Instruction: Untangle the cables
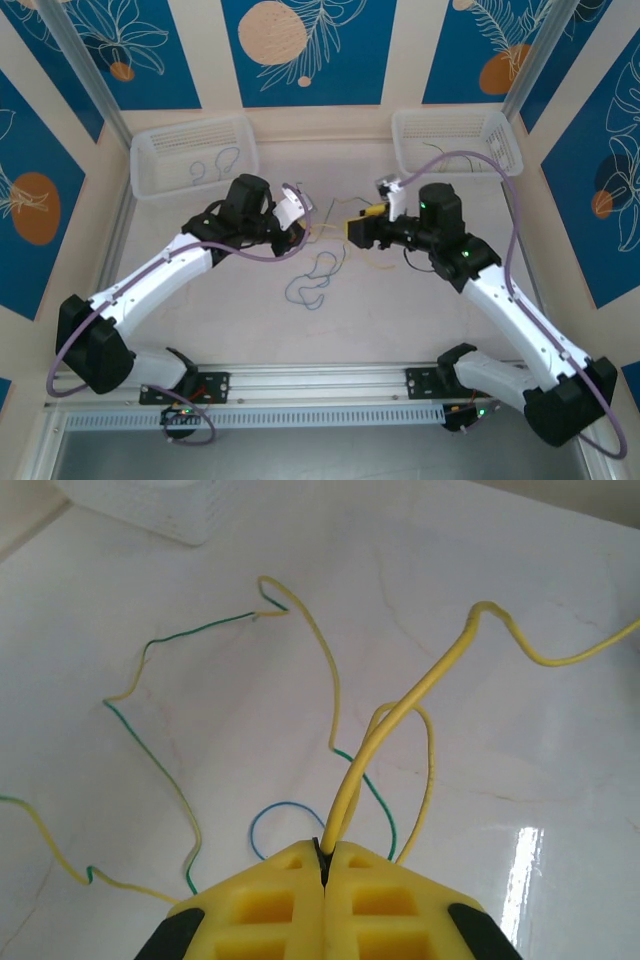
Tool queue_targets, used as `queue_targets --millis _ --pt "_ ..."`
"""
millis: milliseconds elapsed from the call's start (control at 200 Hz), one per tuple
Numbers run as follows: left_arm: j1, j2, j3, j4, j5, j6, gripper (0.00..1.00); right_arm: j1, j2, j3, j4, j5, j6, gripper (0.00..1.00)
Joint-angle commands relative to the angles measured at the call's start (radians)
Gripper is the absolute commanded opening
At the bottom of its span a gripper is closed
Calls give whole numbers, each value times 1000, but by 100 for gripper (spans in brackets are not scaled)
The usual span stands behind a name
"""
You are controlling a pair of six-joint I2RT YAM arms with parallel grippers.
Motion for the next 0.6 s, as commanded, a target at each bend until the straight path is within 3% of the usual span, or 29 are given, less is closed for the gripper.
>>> queue_targets --millis 0,145,195,375,515,595 --pt "-14 -38 40 -26 77 51 0 57 39 50 -108 -89 -176 68" --pt "-19 -55 36 -18 92 56 0 83 63 55 -101 -136 -219 62" --pt "-19 -60 30 -15 92 59 0 87 72 56 -95 -165 -221 55" --pt "-19 -74 18 -5 93 57 0 104 102 72 -109 -142 -231 16" --pt "-19 -98 -7 20 90 58 0 103 96 73 -97 -131 -215 0" --pt "-19 -108 -19 33 75 65 0 100 95 77 -87 -115 -197 0"
